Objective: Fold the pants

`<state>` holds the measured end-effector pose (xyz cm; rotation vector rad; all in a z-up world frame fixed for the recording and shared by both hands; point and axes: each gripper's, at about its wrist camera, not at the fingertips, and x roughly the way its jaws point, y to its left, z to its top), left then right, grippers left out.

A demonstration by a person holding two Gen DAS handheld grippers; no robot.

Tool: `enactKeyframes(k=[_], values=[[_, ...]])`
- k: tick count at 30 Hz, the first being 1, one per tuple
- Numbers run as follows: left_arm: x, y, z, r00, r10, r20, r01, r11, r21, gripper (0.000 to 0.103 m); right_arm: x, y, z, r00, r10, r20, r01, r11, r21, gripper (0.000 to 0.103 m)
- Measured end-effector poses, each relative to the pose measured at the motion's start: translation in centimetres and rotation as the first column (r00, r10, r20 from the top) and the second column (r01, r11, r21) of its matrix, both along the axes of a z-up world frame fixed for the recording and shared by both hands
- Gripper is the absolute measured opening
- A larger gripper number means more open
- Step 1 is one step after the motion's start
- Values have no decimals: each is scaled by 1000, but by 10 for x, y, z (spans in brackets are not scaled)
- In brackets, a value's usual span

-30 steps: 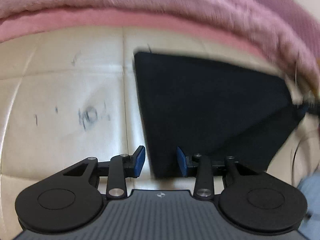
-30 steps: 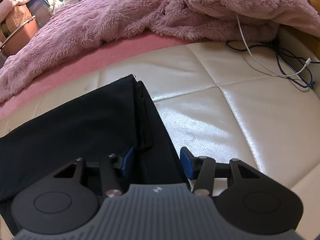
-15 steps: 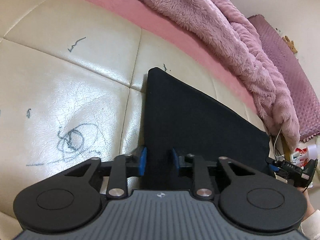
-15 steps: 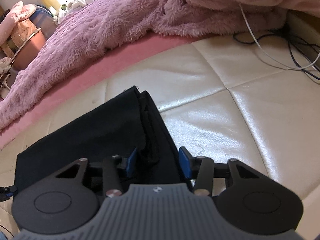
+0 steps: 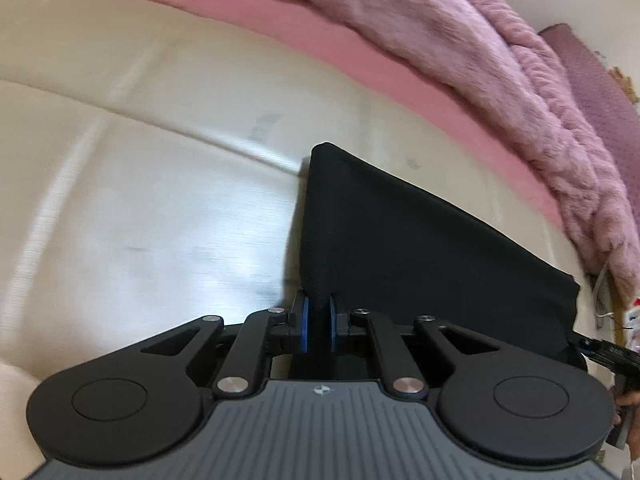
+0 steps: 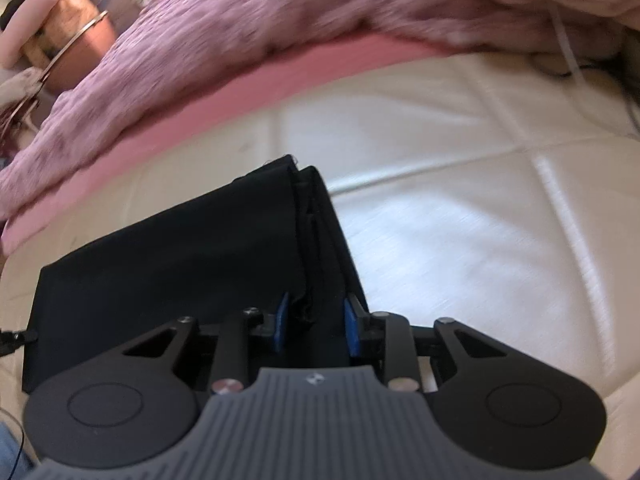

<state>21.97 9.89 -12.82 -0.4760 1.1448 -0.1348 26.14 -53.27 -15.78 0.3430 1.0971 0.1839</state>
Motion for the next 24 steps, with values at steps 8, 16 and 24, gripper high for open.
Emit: enactKeyframes(k=[8,16,24], values=[[-24,82,19,999,0,-37,7,983,183,10,-45,102,-1,996,65,-56,-60,994,91,22],[-35,108,41,1000,-22,-4,23,979,204,10,-75,170,3,996,92,-21,-91,995,49,23],[-42,81,93,992,-77,102,59,985,165,10,-89,206,55,968,205,145,-183,971,-152,15]])
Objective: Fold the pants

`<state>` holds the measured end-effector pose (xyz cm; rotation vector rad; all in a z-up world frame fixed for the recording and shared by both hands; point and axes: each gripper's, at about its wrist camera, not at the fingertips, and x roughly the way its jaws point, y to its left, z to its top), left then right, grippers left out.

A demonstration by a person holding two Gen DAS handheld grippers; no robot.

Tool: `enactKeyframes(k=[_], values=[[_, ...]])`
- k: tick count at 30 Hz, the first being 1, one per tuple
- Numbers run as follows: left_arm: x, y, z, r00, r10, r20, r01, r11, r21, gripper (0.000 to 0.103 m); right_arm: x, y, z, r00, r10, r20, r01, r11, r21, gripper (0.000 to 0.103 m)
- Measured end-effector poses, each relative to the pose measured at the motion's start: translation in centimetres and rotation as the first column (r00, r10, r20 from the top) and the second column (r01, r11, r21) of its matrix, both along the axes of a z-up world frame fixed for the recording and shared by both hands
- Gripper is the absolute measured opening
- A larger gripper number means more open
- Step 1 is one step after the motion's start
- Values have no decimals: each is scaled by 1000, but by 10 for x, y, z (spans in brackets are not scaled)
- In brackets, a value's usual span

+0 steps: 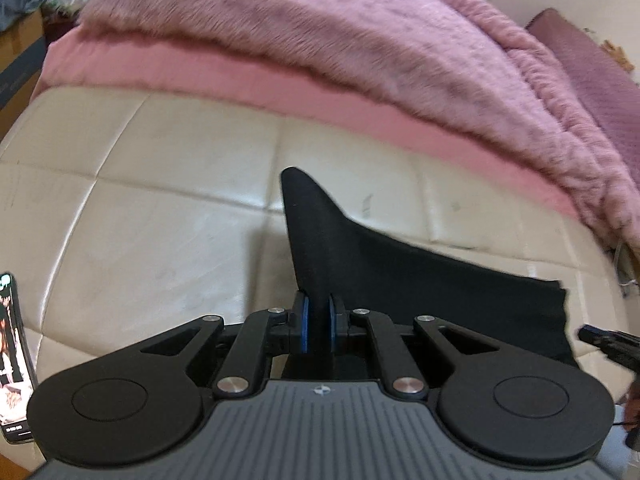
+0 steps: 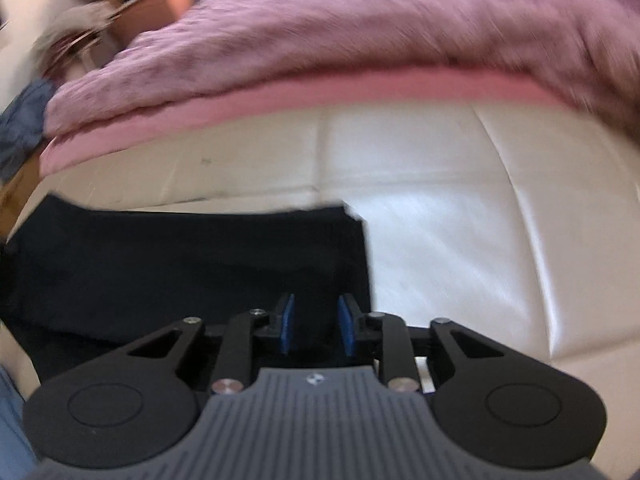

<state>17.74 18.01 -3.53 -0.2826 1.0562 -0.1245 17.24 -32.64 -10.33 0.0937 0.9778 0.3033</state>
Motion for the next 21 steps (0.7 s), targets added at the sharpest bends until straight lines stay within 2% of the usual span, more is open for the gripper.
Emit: enactKeyframes(k=[1,3,5,10,12,16,18,21], values=[[0,-4,7,1000,-9,8,9,1000,-10,9,-2,12,5,999,41,29,-41,999,-14,11],[0,-13,20,999,-22,25,23,999,-24,9,-4,36,9,990,123,66,-122,992,-17,9],[0,-21,33,999,-28,38,29,998,-46,9,-4,65,7,977,200,76,-200,980,-15,1],[8,-41,58,999,-10,31,14,992,-125,9,-4,120,-10,947,315,63,-318,948,31,0],[11,-51,65,999,-12,30,16,991,-135,9,-7,135,-16,933,354,66,-357,933,48,0],[19,-73,72,999,-31,40,36,988,-153,9,-8,159,-30,917,398,35,-400,916,43,0],[22,-83,75,998,-42,47,49,987,-156,9,-4,168,-44,917,400,-11,-399,916,30,0],[21,-98,81,997,-55,47,63,984,-166,9,-4,164,-44,921,390,-5,-389,920,51,0]])
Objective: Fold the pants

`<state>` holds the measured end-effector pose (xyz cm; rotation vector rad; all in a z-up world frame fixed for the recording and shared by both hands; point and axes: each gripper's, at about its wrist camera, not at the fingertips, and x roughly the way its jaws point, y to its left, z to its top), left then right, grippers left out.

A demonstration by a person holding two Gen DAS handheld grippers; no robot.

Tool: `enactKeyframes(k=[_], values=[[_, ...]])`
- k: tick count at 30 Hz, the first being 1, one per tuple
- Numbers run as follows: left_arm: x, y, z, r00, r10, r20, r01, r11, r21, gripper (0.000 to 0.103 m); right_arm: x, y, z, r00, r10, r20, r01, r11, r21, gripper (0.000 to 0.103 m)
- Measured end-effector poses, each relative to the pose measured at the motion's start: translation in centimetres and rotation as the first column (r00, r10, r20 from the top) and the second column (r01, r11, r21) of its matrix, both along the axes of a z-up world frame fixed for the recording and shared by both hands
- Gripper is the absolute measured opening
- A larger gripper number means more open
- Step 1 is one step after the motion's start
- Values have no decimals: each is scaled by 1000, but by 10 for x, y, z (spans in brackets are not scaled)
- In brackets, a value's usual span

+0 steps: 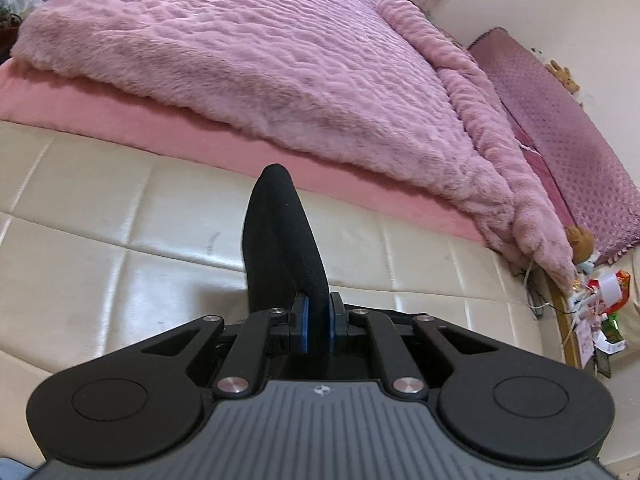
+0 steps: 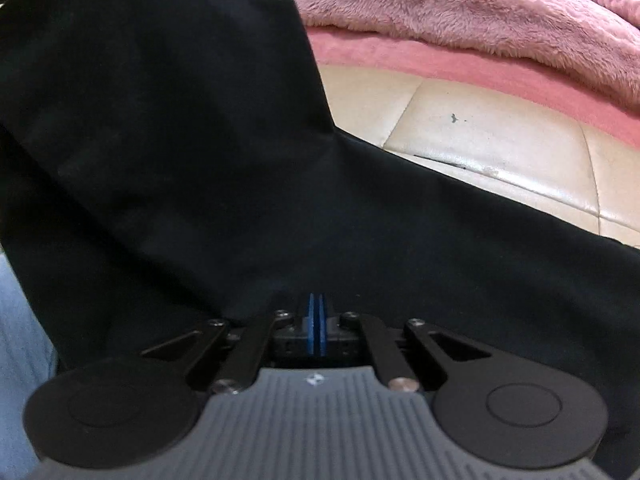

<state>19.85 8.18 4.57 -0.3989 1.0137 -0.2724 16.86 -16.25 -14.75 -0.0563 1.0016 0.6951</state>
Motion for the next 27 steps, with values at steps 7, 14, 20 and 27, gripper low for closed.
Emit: enactKeyframes(k=[7,14,20,27], values=[[-1,-52,12,999,-41,14,42,999,-7,9,-7,-79,37,985,-157,66,154,987,45,0],[1,-130,5,991,-137,2,137,991,4,8,-26,-194,51,929,-367,47,366,930,34,0],[7,-198,-34,977,-203,-66,206,978,43,7,-48,-218,35,913,-407,-25,408,910,74,0],[12,-240,-95,959,-216,-182,225,974,31,7,-50,-221,17,906,-413,-91,422,900,112,0]])
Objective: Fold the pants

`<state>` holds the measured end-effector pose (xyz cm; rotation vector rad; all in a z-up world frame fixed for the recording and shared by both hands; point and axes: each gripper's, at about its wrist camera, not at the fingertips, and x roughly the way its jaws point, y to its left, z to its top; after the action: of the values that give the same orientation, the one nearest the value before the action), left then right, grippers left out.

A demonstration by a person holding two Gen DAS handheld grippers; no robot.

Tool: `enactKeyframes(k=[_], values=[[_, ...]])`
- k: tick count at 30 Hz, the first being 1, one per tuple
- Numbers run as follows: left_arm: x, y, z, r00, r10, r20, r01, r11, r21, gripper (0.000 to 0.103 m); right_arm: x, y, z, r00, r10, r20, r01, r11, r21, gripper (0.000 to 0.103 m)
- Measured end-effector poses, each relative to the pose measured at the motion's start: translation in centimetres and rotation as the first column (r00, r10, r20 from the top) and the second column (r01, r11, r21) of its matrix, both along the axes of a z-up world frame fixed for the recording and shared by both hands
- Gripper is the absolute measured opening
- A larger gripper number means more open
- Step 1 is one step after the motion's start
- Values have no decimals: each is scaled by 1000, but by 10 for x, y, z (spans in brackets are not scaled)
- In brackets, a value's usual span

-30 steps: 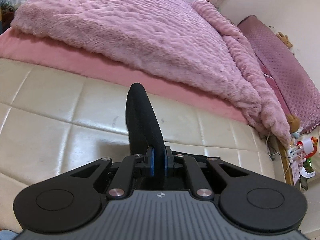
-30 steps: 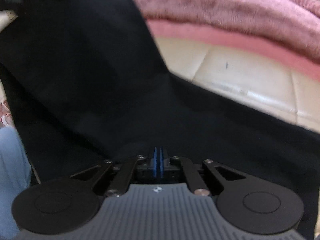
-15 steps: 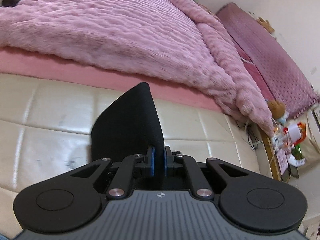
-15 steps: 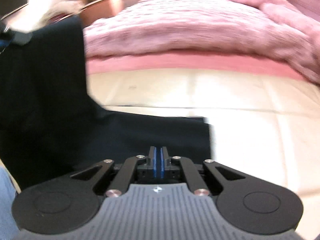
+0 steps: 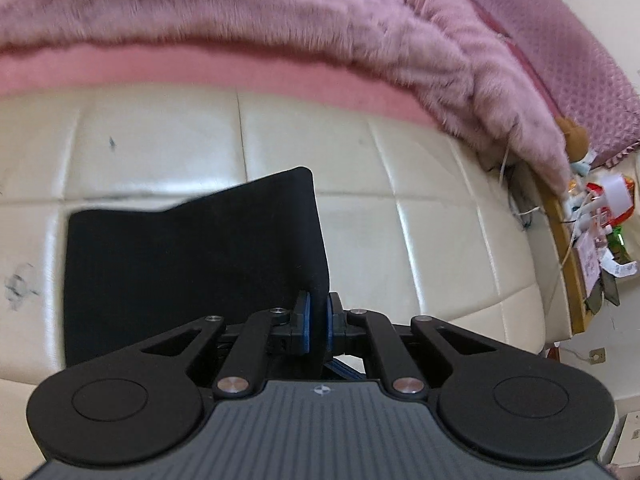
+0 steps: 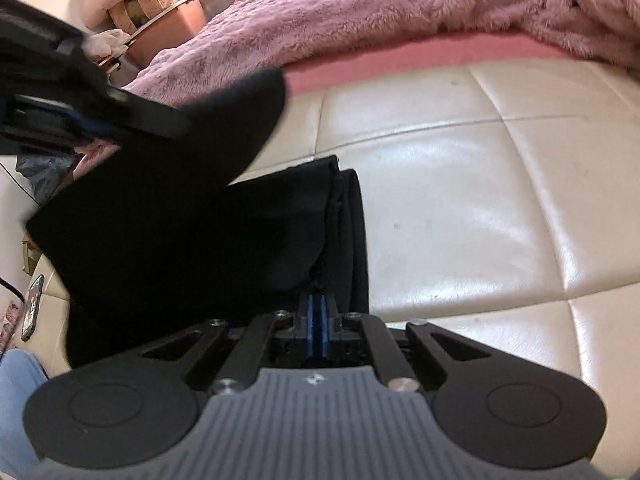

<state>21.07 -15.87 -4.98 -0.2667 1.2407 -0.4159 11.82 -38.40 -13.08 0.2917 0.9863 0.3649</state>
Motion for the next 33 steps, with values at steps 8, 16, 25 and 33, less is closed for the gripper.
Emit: enactKeyframes(k=[8,16,25,33], values=[[10,-14,-51,991,-23,-129,17,999,-48,9,14,0,4,1000,-10,19,11,1000,-10,1],[1,23,-23,997,-43,-62,34,988,-151,13,4,-17,23,997,-71,34,71,997,-7,5],[-30,118,-16,997,40,65,-39,999,-22,13,-16,-25,28,992,-119,-46,125,978,165,27],[-60,160,-48,998,57,12,-57,998,-26,13,-20,-9,25,986,-124,-107,143,971,191,5]])
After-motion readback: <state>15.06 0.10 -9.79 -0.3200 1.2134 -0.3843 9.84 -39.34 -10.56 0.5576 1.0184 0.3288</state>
